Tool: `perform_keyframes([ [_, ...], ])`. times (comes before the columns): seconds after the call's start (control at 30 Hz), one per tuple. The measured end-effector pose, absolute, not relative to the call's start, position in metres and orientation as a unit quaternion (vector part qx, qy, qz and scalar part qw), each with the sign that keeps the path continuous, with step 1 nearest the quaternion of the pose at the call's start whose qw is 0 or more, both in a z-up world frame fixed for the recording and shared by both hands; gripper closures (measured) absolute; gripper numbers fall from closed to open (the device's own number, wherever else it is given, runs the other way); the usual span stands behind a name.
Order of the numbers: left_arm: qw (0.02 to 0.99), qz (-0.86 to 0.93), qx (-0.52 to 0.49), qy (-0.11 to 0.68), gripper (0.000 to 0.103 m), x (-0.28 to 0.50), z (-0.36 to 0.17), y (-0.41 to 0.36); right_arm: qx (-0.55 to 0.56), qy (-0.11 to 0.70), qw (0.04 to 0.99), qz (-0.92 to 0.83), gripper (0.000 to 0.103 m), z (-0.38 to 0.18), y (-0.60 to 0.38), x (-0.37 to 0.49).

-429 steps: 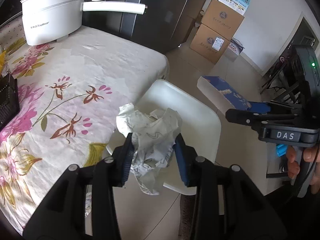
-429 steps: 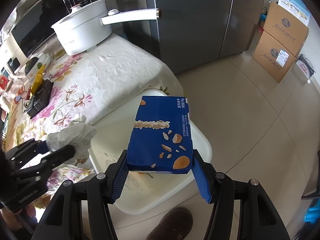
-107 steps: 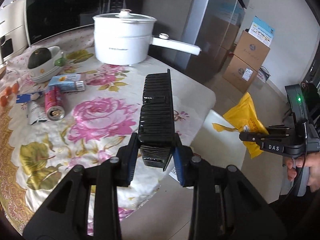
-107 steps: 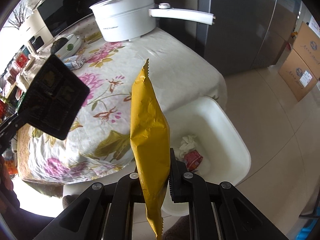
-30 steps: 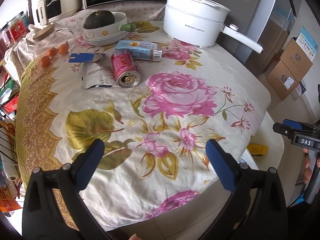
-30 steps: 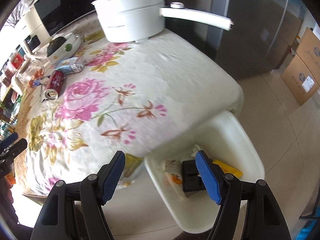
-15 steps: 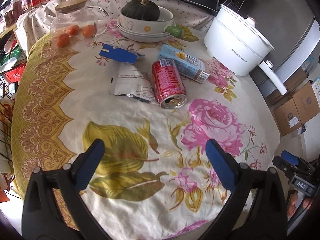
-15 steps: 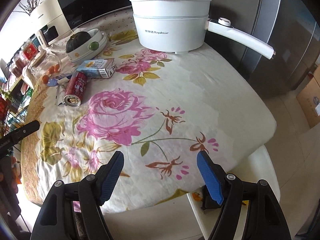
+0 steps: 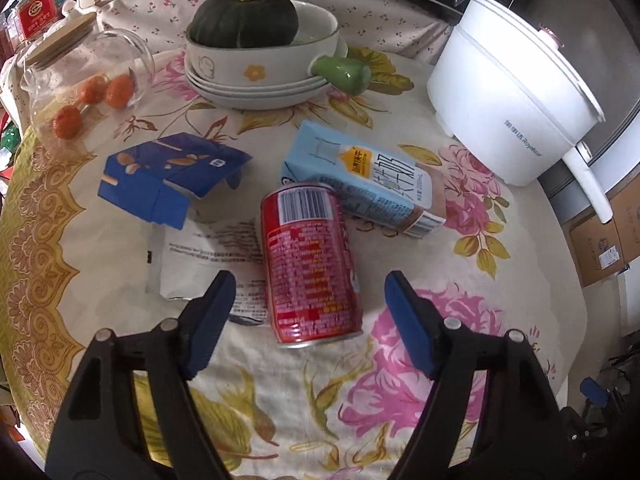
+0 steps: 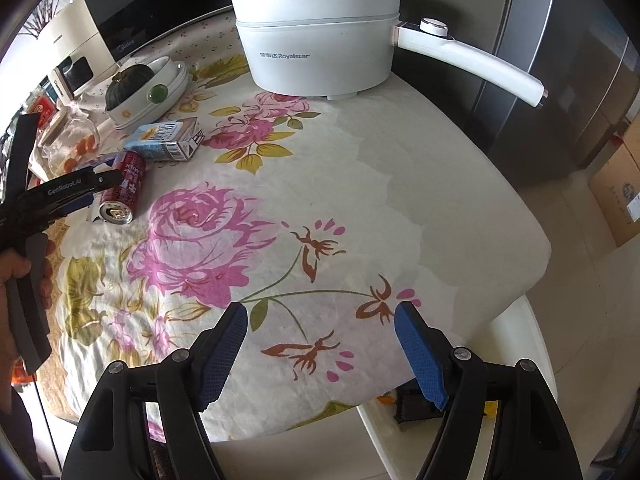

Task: Collect trash
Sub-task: 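Move the left tool over the table and grasp the red can, then lift the red can with the left tool while the right tool grasps the white wrapper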

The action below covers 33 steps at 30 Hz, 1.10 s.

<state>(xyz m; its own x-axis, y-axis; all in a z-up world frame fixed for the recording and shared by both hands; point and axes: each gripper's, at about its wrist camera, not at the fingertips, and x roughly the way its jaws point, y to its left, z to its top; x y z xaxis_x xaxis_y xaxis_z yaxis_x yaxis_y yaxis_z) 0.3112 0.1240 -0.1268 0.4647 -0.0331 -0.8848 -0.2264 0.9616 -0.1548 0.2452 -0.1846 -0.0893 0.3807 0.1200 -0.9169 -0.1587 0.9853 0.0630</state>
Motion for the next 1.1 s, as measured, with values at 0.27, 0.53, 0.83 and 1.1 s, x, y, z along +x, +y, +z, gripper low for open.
perform_keyframes([
  [0.27,0.836,0.051,-0.127,0.532,0.046,0.321,-0.143,0.119,-0.017,0.559,0.825,0.08,0.026,-0.095,-0.188,0.247],
  [0.53,0.842,0.022,-0.147,0.518,0.047,0.264,-0.133,0.126,-0.03,0.555,0.826,0.091,0.026,-0.09,-0.175,0.234],
  [0.83,0.847,0.012,-0.178,0.5,0.049,0.174,-0.099,0.165,-0.039,0.551,0.822,0.136,0.025,-0.09,-0.136,0.209],
  [1.1,0.836,-0.015,-0.236,0.496,0.049,0.131,-0.101,0.209,-0.06,0.574,0.804,0.145,0.024,-0.125,-0.093,0.198],
])
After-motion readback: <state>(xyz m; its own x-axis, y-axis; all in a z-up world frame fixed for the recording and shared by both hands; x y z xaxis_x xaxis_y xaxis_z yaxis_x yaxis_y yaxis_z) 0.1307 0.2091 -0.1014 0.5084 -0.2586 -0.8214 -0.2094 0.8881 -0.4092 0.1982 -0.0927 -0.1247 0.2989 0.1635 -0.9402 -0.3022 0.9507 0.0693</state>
